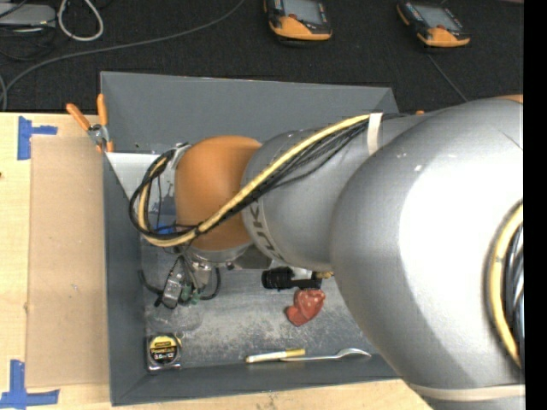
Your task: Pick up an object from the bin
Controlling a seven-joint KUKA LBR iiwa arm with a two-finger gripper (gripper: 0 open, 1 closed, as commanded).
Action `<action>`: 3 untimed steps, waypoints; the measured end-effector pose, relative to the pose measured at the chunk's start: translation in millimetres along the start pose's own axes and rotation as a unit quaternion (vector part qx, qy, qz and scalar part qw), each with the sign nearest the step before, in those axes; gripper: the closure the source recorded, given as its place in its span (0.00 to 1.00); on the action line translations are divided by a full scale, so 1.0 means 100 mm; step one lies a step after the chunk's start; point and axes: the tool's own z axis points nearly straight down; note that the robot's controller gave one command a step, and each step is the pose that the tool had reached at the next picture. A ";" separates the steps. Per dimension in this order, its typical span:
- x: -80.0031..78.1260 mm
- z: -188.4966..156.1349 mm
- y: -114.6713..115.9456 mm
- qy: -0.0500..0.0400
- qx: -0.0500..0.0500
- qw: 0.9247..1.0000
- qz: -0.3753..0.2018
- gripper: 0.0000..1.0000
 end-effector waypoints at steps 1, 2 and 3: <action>0.00 0.42 0.05 -0.006 -0.006 1.000 -0.020 0.00; 0.13 0.45 -0.01 0.001 -0.001 0.988 0.152 1.00; 0.13 0.45 -0.01 0.001 -0.001 0.988 0.153 1.00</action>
Offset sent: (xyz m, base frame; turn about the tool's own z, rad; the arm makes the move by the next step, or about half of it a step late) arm -0.0134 0.0023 -0.0462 0.3065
